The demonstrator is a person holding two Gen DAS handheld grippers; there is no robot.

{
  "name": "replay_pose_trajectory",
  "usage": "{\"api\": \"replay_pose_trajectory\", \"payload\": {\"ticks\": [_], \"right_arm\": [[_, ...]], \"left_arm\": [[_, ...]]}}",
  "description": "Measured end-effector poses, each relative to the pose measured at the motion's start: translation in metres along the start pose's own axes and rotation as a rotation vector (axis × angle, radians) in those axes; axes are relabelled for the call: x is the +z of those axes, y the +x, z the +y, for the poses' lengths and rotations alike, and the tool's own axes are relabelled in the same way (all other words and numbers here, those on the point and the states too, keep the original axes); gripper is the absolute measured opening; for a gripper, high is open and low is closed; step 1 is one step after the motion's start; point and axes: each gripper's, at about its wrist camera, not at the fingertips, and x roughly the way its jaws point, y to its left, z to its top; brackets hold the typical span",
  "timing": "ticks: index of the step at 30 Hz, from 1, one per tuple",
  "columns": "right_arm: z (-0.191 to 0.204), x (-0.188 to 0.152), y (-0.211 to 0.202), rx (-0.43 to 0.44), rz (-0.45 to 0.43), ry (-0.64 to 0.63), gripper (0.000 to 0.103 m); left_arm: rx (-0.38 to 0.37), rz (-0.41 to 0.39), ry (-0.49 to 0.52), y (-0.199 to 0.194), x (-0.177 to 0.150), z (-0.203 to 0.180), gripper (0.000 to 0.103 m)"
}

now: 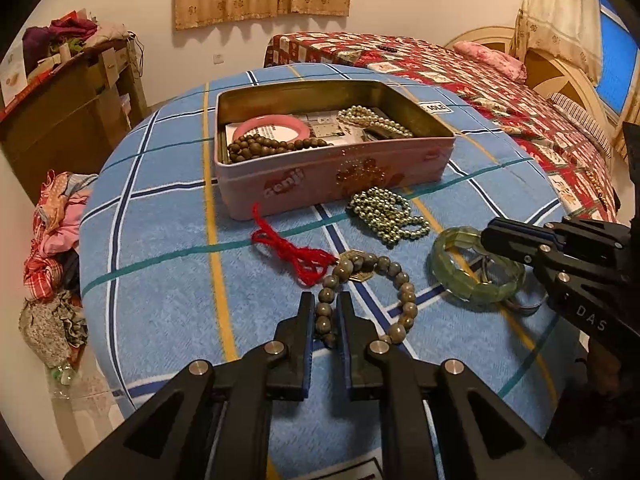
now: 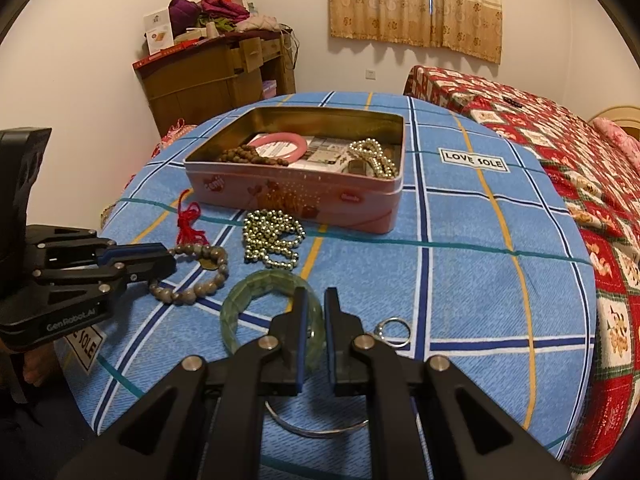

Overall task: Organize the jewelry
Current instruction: 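Lift the grey bead bracelet with the left gripper while the right lifts the jade bangle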

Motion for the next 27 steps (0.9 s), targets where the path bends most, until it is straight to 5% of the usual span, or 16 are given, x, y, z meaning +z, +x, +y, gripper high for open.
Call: {"api": "replay_pose_trajectory", "payload": {"ticks": [27], "right_arm": [[0.0, 0.018, -0.026, 0.007, -0.089, -0.011, 0.004]], "left_arm": [[-0.029, -0.163, 0.017, -0.052, 0.029, 0.004, 0.008]]}}
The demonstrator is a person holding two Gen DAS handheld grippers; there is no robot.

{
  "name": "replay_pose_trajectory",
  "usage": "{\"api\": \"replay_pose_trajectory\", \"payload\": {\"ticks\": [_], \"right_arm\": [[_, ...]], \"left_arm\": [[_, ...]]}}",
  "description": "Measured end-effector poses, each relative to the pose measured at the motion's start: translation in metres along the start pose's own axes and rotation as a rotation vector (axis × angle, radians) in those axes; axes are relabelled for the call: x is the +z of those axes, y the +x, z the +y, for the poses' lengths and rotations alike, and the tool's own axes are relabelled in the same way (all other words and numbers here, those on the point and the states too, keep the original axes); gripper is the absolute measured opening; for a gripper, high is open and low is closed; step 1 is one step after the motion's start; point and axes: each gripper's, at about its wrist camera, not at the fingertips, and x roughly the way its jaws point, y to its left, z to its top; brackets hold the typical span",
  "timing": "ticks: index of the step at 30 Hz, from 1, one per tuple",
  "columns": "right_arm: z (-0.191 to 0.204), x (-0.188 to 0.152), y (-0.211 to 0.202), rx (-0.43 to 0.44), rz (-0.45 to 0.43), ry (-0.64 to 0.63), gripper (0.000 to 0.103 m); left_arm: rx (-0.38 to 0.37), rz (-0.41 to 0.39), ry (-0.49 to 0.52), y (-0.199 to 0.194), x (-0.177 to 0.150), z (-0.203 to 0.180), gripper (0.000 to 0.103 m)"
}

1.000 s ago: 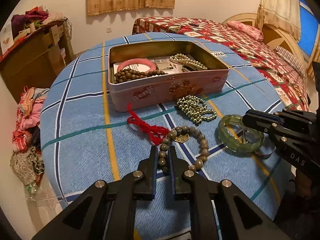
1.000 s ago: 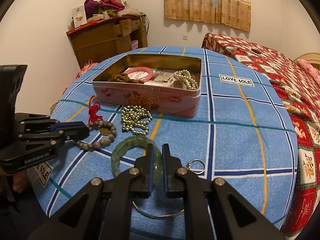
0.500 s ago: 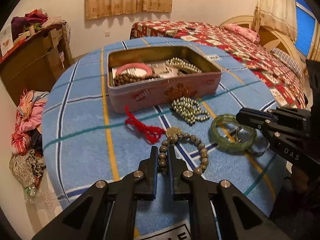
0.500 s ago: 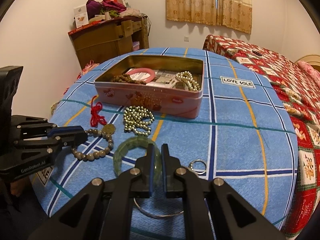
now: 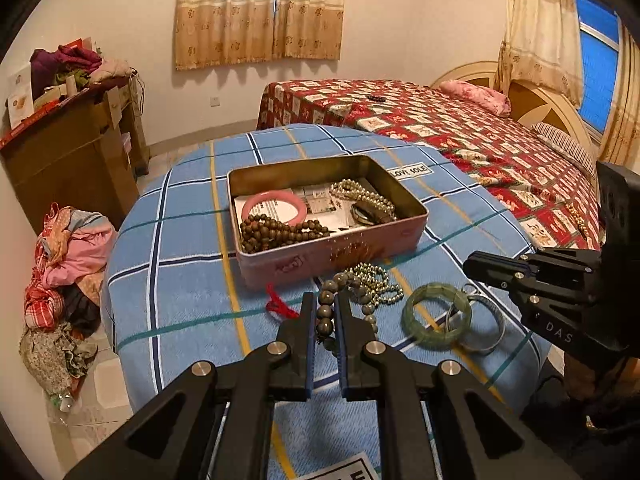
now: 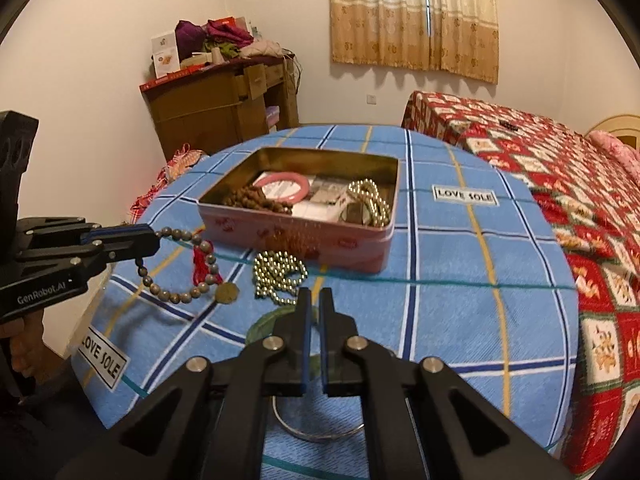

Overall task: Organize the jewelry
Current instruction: 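Lift the grey bead bracelet with the left gripper while the right lifts the jade bangle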

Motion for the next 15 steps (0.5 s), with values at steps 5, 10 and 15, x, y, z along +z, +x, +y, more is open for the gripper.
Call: {"api": "replay_pose_trajectory", "payload": {"ticks": [5, 10, 15], "right_arm": [[-0.004, -0.002, 0.01, 0.008, 0.044, -0.002, 0.007], [-0.01, -0.004, 0.027, -0.01, 0.109, 0.006, 0.01], [-0.01, -0.006, 0.034, 0.013, 0.146, 0.002, 0.039]], "left_arm": [[0.003, 0.013, -0.003, 0.005, -0.004, 0.002, 0.008], [0.005, 0.026, -0.021, 0.01, -0.008, 0.007, 0.008], [-0.001, 0.044, -0.036, 0.015, -0.011, 0.01, 0.008]]}}
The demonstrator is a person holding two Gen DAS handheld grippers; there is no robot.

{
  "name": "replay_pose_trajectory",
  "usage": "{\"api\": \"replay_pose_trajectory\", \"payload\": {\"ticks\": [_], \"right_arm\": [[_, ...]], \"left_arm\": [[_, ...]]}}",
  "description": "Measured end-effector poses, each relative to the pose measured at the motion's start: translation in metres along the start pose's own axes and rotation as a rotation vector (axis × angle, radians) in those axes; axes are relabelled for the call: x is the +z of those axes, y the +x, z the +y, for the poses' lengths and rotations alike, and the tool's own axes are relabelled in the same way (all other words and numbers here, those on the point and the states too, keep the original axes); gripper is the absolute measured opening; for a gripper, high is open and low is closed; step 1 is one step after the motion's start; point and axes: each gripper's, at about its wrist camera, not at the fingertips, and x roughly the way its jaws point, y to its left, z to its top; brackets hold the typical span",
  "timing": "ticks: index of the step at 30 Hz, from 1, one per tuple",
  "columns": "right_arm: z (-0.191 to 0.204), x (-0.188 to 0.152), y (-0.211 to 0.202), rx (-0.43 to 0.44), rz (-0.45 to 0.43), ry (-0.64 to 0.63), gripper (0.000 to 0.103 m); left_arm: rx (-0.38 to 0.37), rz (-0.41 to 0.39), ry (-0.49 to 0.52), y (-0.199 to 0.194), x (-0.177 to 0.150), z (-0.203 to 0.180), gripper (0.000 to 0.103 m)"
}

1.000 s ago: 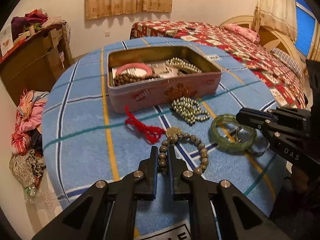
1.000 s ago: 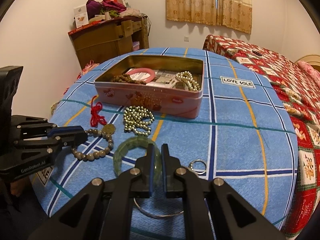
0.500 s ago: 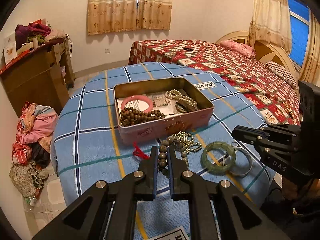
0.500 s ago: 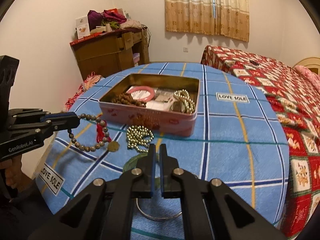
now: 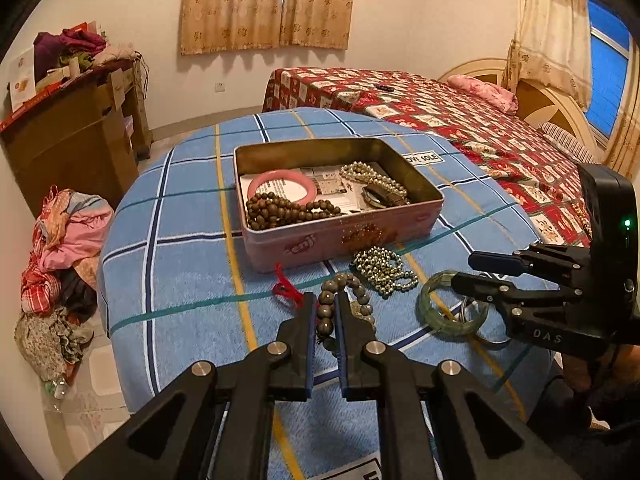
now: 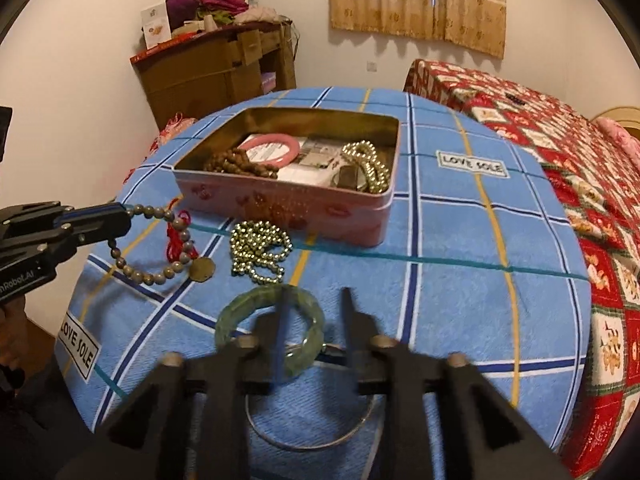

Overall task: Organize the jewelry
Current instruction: 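Lift the grey bead bracelet with the left gripper while the right lifts the jade bangle, then carry the bead bracelet and jade bangle over the tin and open both grippers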

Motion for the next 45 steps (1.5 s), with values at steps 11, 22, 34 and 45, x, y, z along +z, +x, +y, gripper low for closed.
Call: {"api": "replay_pose_trajectory", "payload": {"ticks": [11, 22, 34, 45], "right_arm": [[0.007, -0.004, -0.001, -0.006, 0.005, -0.041, 0.009], [0.011, 0.024, -0.023, -0.01, -0.097, -0.053, 0.008], [0.001, 0.066, -0.014, -0.009, -0.143, -0.043, 0.008], [-0.006, 0.1, -0.003, -0.037, -0.17, -0.037, 0.008]], "left_arm": [[-0.006, -0.036, 0.005, -0.012, 0.009, -0.001, 0.008], [0.01, -0.102, 0.017, -0.021, 0.037, 0.004, 0.008], [0.032, -0.133, 0.019, 0.0, 0.074, 0.01, 0.008], [0.065, -0.138, 0.018, 0.02, 0.095, 0.013, 0.008]]}}
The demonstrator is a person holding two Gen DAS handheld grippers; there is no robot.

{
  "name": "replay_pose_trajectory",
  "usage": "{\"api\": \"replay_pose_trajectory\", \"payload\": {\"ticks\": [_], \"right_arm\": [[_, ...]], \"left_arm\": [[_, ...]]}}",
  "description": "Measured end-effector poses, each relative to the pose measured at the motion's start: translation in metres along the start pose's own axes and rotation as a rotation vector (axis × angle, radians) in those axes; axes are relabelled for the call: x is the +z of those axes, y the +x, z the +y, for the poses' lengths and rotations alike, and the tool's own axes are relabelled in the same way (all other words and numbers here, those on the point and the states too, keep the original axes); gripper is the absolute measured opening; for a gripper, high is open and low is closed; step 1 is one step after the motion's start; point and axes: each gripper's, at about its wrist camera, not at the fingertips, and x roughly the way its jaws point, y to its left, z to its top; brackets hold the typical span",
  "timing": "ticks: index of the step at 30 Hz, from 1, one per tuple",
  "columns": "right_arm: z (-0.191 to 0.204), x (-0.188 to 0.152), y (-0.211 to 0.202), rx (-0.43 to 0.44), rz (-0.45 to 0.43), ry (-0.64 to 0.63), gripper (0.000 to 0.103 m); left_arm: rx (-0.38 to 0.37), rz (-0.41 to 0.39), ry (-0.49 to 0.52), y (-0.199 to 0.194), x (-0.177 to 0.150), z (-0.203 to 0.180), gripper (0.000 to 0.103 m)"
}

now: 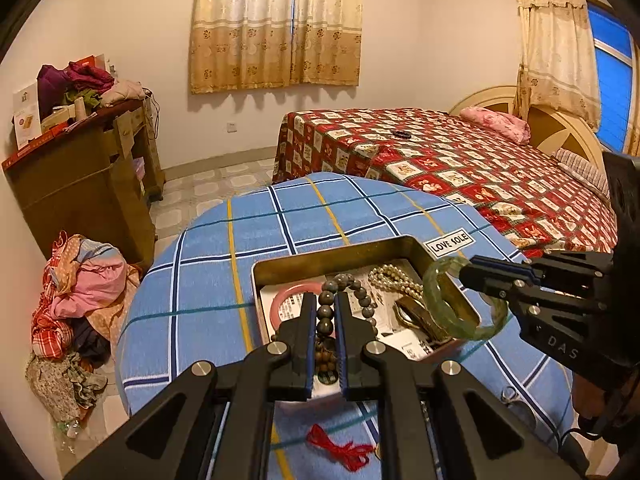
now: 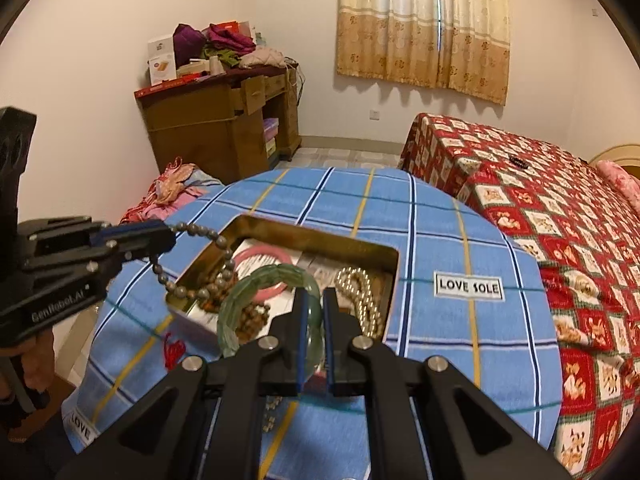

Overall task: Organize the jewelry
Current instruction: 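Carry the bead bracelet and jade bangle over the tin and open both grippers, then withdraw both grippers from the tin toward the remaining jewelry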

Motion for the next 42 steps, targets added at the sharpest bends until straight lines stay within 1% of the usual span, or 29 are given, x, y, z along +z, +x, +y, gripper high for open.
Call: {"api": "replay_pose_trajectory", "payload": {"ticks": [8, 22, 23, 24, 25, 26, 27, 28, 29, 30, 33, 38, 40, 42], "right_arm": [[-0.009, 0.011, 0.021, -0.031, 0.01, 0.023, 0.009], [-0.02, 0.012, 0.058, -0.089, 0.065, 0.04, 0.009], [-0.021, 0.012, 0.06, -0.086, 0.068, 0.042, 0.011], [-0.021, 0.012, 0.062, -0.078, 0.071, 0.042, 0.015], [-0.021, 0.012, 0.064, -0.076, 0.07, 0.041, 0.016], [-0.022, 0.012, 0.064, -0.077, 0.068, 0.042, 0.02], [-0.024, 0.012, 0.064, -0.073, 0.07, 0.047, 0.03], [-0.024, 0.012, 0.064, -0.07, 0.071, 0.05, 0.033], [-0.025, 0.011, 0.063, -0.074, 0.071, 0.053, 0.034], [-0.026, 0.01, 0.061, -0.078, 0.071, 0.052, 0.034], [-0.033, 0.006, 0.054, -0.084, 0.072, 0.078, 0.036], [-0.041, -0.009, 0.031, -0.116, 0.076, 0.09, 0.039], [-0.045, -0.017, 0.019, -0.113, 0.073, 0.109, 0.041], [-0.046, -0.025, 0.009, -0.12, 0.071, 0.111, 0.042]], "left_arm": [[0.013, 0.015, -0.015, 0.018, 0.007, 0.002, 0.008], [0.037, 0.056, 0.005, 0.052, 0.009, 0.005, 0.008], [0.042, 0.052, 0.001, 0.053, 0.009, 0.006, 0.008], [0.039, 0.05, 0.005, 0.054, 0.009, 0.006, 0.009], [0.04, 0.049, 0.012, 0.054, 0.009, 0.005, 0.009], [0.05, 0.051, 0.021, 0.055, 0.009, 0.003, 0.018], [0.053, 0.054, 0.026, 0.055, 0.009, 0.003, 0.039], [0.054, 0.051, 0.028, 0.054, 0.008, 0.003, 0.05], [0.067, 0.038, 0.024, 0.051, 0.007, 0.003, 0.065], [0.077, 0.027, 0.02, 0.049, 0.007, 0.004, 0.067], [0.055, 0.03, -0.004, 0.042, 0.001, 0.006, 0.068], [0.088, 0.033, 0.014, 0.029, -0.014, 0.005, 0.068], [0.101, 0.045, 0.004, 0.023, -0.023, 0.007, 0.068], [0.098, 0.051, -0.009, 0.014, -0.034, 0.008, 0.068]]}}
